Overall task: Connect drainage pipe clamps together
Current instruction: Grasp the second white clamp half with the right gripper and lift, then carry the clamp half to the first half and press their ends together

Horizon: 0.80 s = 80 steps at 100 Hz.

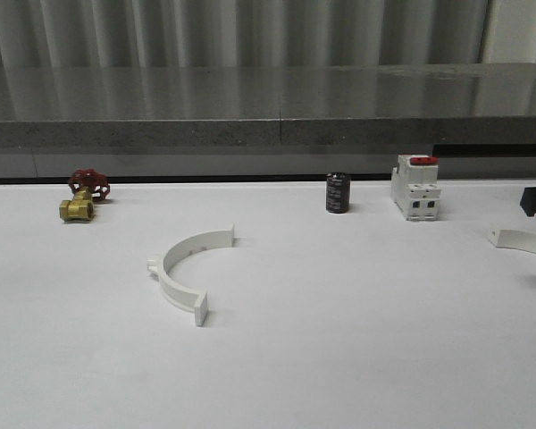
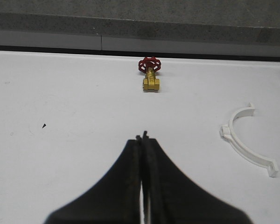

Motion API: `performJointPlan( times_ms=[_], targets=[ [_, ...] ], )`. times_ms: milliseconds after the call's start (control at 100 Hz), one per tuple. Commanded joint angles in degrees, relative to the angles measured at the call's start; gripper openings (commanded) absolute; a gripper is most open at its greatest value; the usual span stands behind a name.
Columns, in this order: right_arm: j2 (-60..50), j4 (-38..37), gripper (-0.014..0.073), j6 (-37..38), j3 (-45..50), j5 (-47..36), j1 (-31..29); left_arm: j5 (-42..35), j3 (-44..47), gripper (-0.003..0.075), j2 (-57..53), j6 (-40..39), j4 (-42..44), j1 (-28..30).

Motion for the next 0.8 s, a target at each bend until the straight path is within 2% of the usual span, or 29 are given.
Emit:
performJointPlan(
  times_ms=[0, 200, 360, 540, 790],
  targets=[
    [-2.57, 0.01, 0.0069, 0.09, -1.57, -1.23, -0.52, -4.51, -1.47, -0.0020, 0.34, 0.00, 0.04, 0.02],
    [-2.80, 0.37, 0.0069, 0.88, -3.01, 1.51, 0.08, -4.51, -1.47, -0.0020, 0.34, 0.00, 0.04, 0.02],
    [-4.13, 0.37, 0.0069, 6.58, -6.17, 5.46, 3.14, -4.51, -1.47, -0.0020, 0.34, 0.00, 0.04, 0.02],
    [-5.32, -1.59, 0.0070, 16.09, -9.05, 7.86, 10.77, -4.51, -1.47, -0.0020, 0.34, 0.00, 0.04, 0.02],
    [-5.00, -12.16, 0.0070, 34.20, -12.36, 8.62, 23.77, -4.51, -1.47, -0.0020, 0.34, 0.00, 0.04, 0.02]
  ],
)
